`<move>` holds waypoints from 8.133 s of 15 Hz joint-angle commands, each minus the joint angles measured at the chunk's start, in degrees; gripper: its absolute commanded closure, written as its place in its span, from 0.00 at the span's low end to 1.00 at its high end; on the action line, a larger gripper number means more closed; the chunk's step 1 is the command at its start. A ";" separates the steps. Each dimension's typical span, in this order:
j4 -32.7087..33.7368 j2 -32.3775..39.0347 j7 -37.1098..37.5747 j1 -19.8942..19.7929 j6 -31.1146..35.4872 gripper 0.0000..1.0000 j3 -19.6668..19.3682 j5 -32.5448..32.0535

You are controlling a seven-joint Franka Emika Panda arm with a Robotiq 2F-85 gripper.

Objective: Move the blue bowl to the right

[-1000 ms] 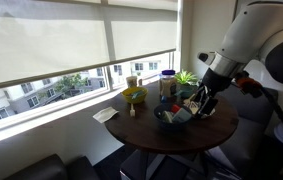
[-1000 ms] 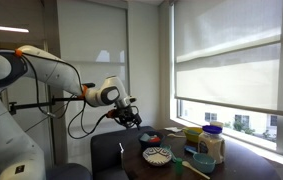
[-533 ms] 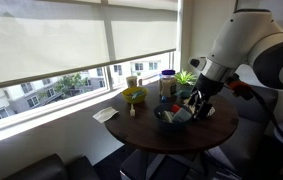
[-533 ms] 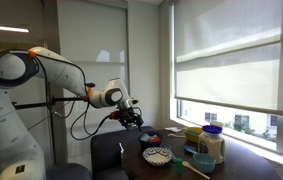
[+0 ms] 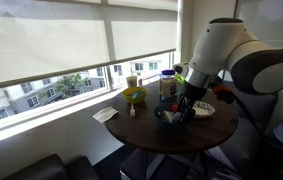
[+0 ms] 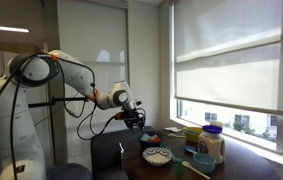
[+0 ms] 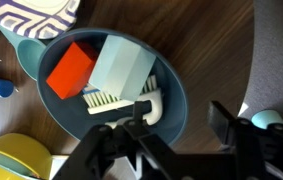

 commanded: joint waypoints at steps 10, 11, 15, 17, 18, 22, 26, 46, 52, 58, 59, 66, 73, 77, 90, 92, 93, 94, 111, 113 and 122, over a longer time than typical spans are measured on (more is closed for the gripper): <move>8.18 8.02 2.01 0.87 -7.22 0.65 0.89 -0.46; 8.48 8.33 2.44 0.86 -7.81 0.60 0.90 -0.90; 9.76 9.38 6.29 0.78 -10.13 0.32 0.88 -6.82; 10.12 10.03 8.05 0.77 -10.60 0.19 0.76 -9.43; 10.33 10.39 8.76 0.82 -10.77 0.39 0.71 -9.96; 10.58 11.30 9.31 0.96 -10.79 0.70 0.52 -9.15; 8.90 10.27 7.92 0.79 -9.35 0.70 0.28 -8.19; 13.53 10.72 11.08 5.27 -28.96 0.95 4.02 -20.30; 10.49 6.39 20.68 5.60 -27.94 0.99 4.22 -21.89; 4.56 -1.62 33.97 4.24 -27.56 0.99 4.28 -22.21; 4.04 -2.60 34.50 3.88 -27.18 0.99 4.18 -21.12; 4.11 -2.91 34.71 2.36 -27.02 0.99 4.12 -20.93; -0.02 -8.48 33.62 -3.24 -27.70 0.99 -0.13 -21.20; -2.18 -14.20 30.88 -7.21 -26.33 0.99 -4.31 -19.88; -3.60 -13.19 26.38 -16.25 -22.10 0.99 -10.33 -27.31; -4.12 -12.83 23.56 -18.48 -16.31 0.99 -13.44 -31.70; -4.30 -12.64 21.65 -19.34 -12.21 0.99 -15.30 -33.30; -4.74 -12.66 19.69 -19.95 -7.54 0.99 -17.10 -34.20; -0.23 -7.05 -15.73 -18.28 -5.46 0.99 -27.60 -7.95; 2.98 -3.62 -19.41 -19.70 -5.60 0.99 -27.55 -12.07; 14.42 9.36 -30.38 -21.59 1.68 0.99 -26.80 -17.77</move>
